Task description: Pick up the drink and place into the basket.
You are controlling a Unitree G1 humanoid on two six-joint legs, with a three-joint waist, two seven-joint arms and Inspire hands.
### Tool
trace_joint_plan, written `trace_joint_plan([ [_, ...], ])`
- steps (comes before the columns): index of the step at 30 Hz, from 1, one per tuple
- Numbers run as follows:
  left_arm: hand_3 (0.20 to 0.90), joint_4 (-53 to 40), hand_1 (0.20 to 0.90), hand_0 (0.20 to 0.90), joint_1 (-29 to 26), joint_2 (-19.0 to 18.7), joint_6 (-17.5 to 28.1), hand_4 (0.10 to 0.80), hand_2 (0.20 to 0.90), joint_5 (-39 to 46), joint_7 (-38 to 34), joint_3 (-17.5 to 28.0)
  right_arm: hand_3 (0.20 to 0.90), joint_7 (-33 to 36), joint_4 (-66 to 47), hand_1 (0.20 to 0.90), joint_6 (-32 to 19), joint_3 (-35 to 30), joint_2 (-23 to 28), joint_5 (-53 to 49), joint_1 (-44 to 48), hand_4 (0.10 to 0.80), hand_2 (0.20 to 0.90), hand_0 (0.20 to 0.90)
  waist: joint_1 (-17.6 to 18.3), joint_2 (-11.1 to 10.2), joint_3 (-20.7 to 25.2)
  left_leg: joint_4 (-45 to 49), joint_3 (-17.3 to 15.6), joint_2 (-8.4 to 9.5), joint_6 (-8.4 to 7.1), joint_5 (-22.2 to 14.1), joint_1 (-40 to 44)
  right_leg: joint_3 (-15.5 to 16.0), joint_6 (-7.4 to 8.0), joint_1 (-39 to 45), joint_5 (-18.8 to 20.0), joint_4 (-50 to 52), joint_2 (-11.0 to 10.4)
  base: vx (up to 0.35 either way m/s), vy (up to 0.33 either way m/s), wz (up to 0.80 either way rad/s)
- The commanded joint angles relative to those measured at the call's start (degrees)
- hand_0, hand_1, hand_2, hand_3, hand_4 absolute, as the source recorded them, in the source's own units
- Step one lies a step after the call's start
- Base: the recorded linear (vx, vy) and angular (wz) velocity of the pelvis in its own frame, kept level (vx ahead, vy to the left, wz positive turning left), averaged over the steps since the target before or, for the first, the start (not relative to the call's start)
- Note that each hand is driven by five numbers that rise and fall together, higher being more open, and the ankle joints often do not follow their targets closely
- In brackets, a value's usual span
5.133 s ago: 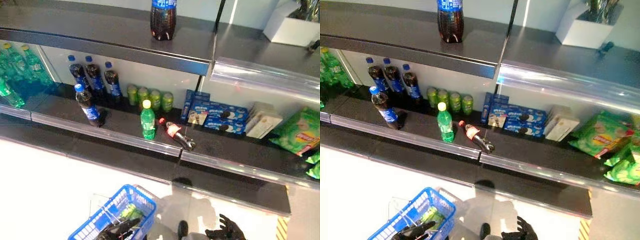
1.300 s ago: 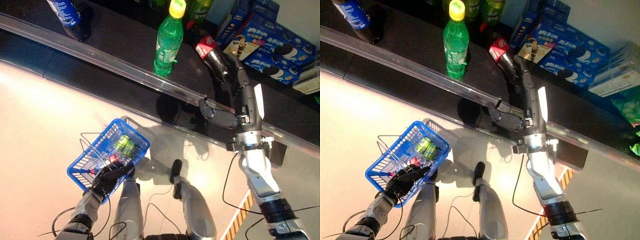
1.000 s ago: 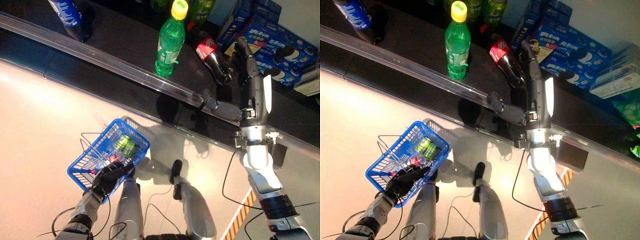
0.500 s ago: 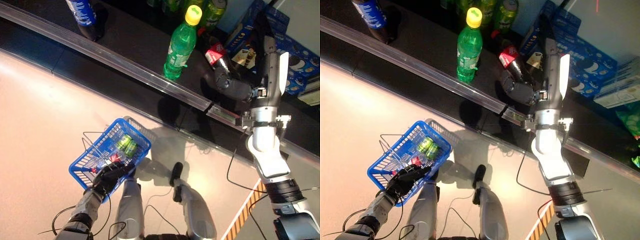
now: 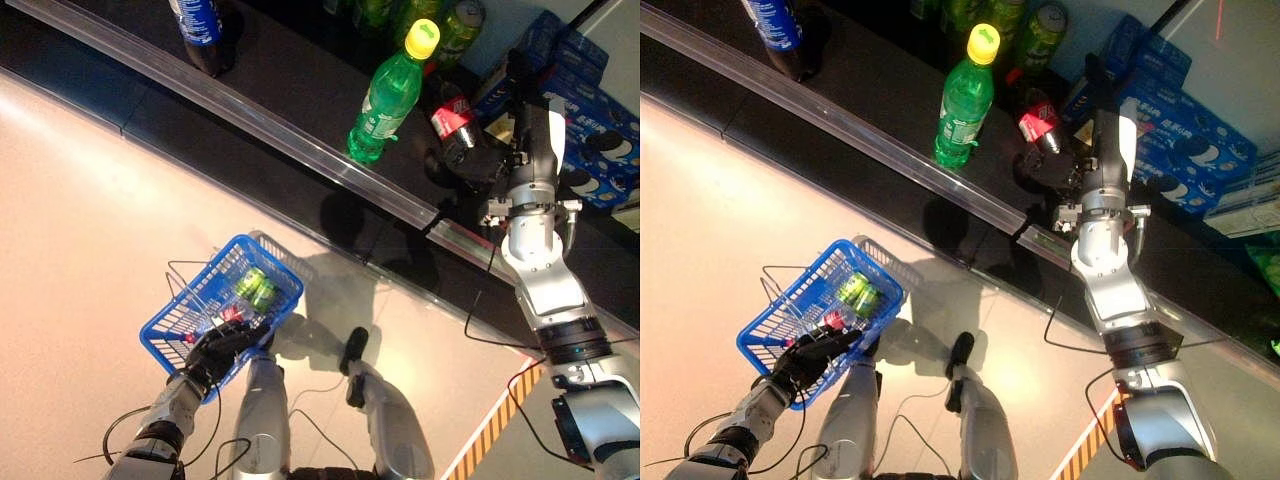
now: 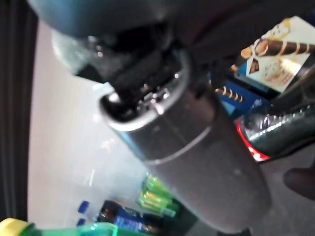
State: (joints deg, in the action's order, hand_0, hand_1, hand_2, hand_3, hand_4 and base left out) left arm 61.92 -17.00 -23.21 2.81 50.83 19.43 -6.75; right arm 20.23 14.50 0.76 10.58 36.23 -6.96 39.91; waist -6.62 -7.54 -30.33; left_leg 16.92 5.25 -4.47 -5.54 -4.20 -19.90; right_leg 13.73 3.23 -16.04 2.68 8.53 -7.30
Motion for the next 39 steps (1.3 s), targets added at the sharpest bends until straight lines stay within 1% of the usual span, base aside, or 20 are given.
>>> trace_joint_plan([
  [1, 0.200, -5.05, 0.300, 0.300, 4.10, -0.80, 0.06, 0.100, 0.300, -1.20, 4.27, -3.16, 0.900, -0.22, -3.18, 0.900, -1.01, -0.26, 6.90, -1.92, 7.17, 0.800, 0.900, 0.900, -0.80, -0.56, 1.27, -2.77, -0.78, 2.24, 5.17, 2.48, 1.27, -3.34, 0.61, 3.67, -1.57, 1.11, 0.32, 0.000, 0.000, 0.00],
  [9, 0.200, -4.93, 0.300, 0.300, 3.90, -1.19, -0.21, 0.100, 0.300, -1.59, 4.87, -3.72, 0.900, -2.96, 1.40, 0.900, 3.05, 1.61, 7.38, -4.14, 9.46, 0.800, 0.900, 0.900, -1.28, -0.43, 1.04, -2.96, -0.56, 2.35, 5.15, 2.42, 1.54, -3.04, 0.49, 3.82, -1.69, 1.16, 0.22, 0.003, -0.003, 0.02],
  [11, 0.200, -4.89, 0.300, 0.300, 3.67, -1.45, -0.55, 0.100, 0.300, -1.73, 4.89, -4.16, 0.900, -4.84, 4.40, 0.900, 5.36, 3.15, 8.00, -6.45, 11.35, 0.800, 0.900, 0.900, -1.55, -0.44, 1.00, -3.25, -0.55, 2.34, 5.08, 2.41, 1.77, -2.89, 0.47, 3.98, -1.73, 1.02, 0.19, 0.000, 0.000, 0.00],
  [14, 0.200, -4.92, 0.300, 0.300, 3.55, -1.58, -0.73, 0.100, 0.300, -1.94, 4.76, -4.25, 0.900, -5.90, 5.99, 0.900, 7.02, 3.93, 8.30, -8.40, 12.17, 0.800, 0.900, 0.900, -1.69, -0.53, 1.00, -3.57, -0.54, 2.28, 5.00, 2.46, 2.01, -2.78, 0.44, 4.14, -1.73, 0.87, 0.23, 0.000, 0.000, 0.00],
  [15, 0.200, -4.82, 0.300, 0.300, 3.53, -1.79, -0.85, 0.100, 0.300, -2.09, 4.92, -4.30, 0.900, -6.96, 7.79, 0.900, 8.95, 4.62, 8.57, -9.69, 12.98, 0.800, 0.900, 0.900, -1.84, -0.61, 1.07, -3.73, -0.54, 2.24, 4.95, 2.46, 2.17, -2.70, 0.42, 4.28, -1.73, 0.75, 0.21, 0.019, -0.011, 0.04],
  [18, 0.200, -4.74, 0.300, 0.300, 3.40, -2.13, -0.98, 0.100, 0.300, -2.08, 5.07, -4.46, 0.900, -7.64, 11.46, 0.900, 10.73, 5.82, 9.07, -12.21, 14.60, 0.800, 0.900, 0.900, -2.14, -0.69, 1.03, -4.06, -0.54, 2.31, 4.93, 2.50, 2.47, -2.67, 0.30, 4.54, -1.78, 0.60, 0.28, 0.018, -0.007, 0.04],
  [20, 0.200, -4.71, 0.300, 0.300, 3.23, -2.43, -1.13, 0.100, 0.300, -2.24, 5.10, -4.66, 0.900, -7.52, 14.29, 0.900, 11.78, 6.62, 9.49, -13.15, 16.16, 0.800, 0.900, 0.900, -2.46, -0.81, 1.04, -4.06, -0.45, 2.30, 4.90, 2.48, 2.46, -2.53, 0.27, 4.59, -1.82, 0.64, 0.29, 0.016, -0.018, 0.05],
  [22, 0.200, -4.72, 0.300, 0.300, 3.20, -2.44, -1.15, 0.100, 0.300, -2.27, 5.10, -4.67, 0.900, -7.49, 14.69, 0.900, 11.94, 6.74, 9.51, -13.15, 16.42, 0.800, 0.900, 0.900, -2.48, -0.82, 1.03, -4.05, -0.43, 2.30, 4.90, 2.47, 2.45, -2.52, 0.26, 4.57, -1.82, 0.67, 0.29, 0.009, -0.011, 0.02],
  [23, 0.200, -4.87, 0.300, 0.300, 3.12, -2.83, -1.57, 0.100, 0.300, -2.50, 5.23, -4.82, 0.900, -6.50, 17.78, 0.900, 12.99, 7.77, 10.05, -13.21, 18.34, 0.800, 0.900, 0.900, -2.90, -0.87, 1.08, -4.15, -0.29, 2.27, 4.86, 2.50, 2.55, -2.30, 0.25, 4.71, -1.79, 0.64, 0.31, 0.022, -0.022, 0.04],
  [28, 0.200, -5.26, 0.300, 0.300, 2.92, -3.05, -2.15, 0.100, 0.300, -2.60, 5.05, -5.27, 0.900, -4.89, 21.59, 0.900, 16.02, 8.87, 10.51, -13.69, 21.58, 0.800, 0.900, 0.900, -3.33, -0.68, 1.03, -4.12, -0.10, 2.39, 4.88, 2.46, 2.61, -2.20, 0.22, 4.65, -1.86, 0.88, 0.25, 0.005, -0.004, 0.01],
  [32, 0.200, -5.17, 0.300, 0.300, 2.53, -3.34, -2.69, 0.100, 0.300, -2.59, 5.19, -5.42, 0.900, -4.98, 24.36, 0.900, 18.27, 10.07, 10.73, -13.41, 22.82, 0.800, 0.900, 0.900, -3.53, -0.48, 0.92, -3.87, 0.01, 2.50, 4.94, 2.39, 2.43, -2.24, 0.18, 4.37, -2.02, 1.28, 0.17, 0.000, 0.000, 0.00],
  [36, 0.200, -5.06, 0.300, 0.300, 2.40, -3.46, -2.67, 0.100, 0.300, -2.40, 5.33, -5.66, 0.900, -4.96, 25.61, 0.900, 18.78, 10.65, 10.69, -13.41, 23.07, 0.800, 0.900, 0.900, -3.61, -0.39, 0.81, -3.79, 0.04, 2.58, 5.00, 2.36, 2.36, -2.25, 0.18, 4.29, -2.01, 1.35, 0.13, 0.000, 0.000, 0.00],
  [39, 0.200, -4.97, 0.300, 0.300, 2.00, -3.58, -2.80, 0.100, 0.300, -2.39, 5.39, -5.98, 0.900, -5.30, 28.10, 0.900, 20.08, 11.84, 10.59, -13.67, 24.08, 0.800, 0.900, 0.900, -3.75, -0.28, 0.66, -3.63, 0.05, 2.61, 5.03, 2.33, 2.19, -2.27, 0.22, 3.97, -1.99, 1.59, 0.04, 0.000, 0.000, 0.00],
])
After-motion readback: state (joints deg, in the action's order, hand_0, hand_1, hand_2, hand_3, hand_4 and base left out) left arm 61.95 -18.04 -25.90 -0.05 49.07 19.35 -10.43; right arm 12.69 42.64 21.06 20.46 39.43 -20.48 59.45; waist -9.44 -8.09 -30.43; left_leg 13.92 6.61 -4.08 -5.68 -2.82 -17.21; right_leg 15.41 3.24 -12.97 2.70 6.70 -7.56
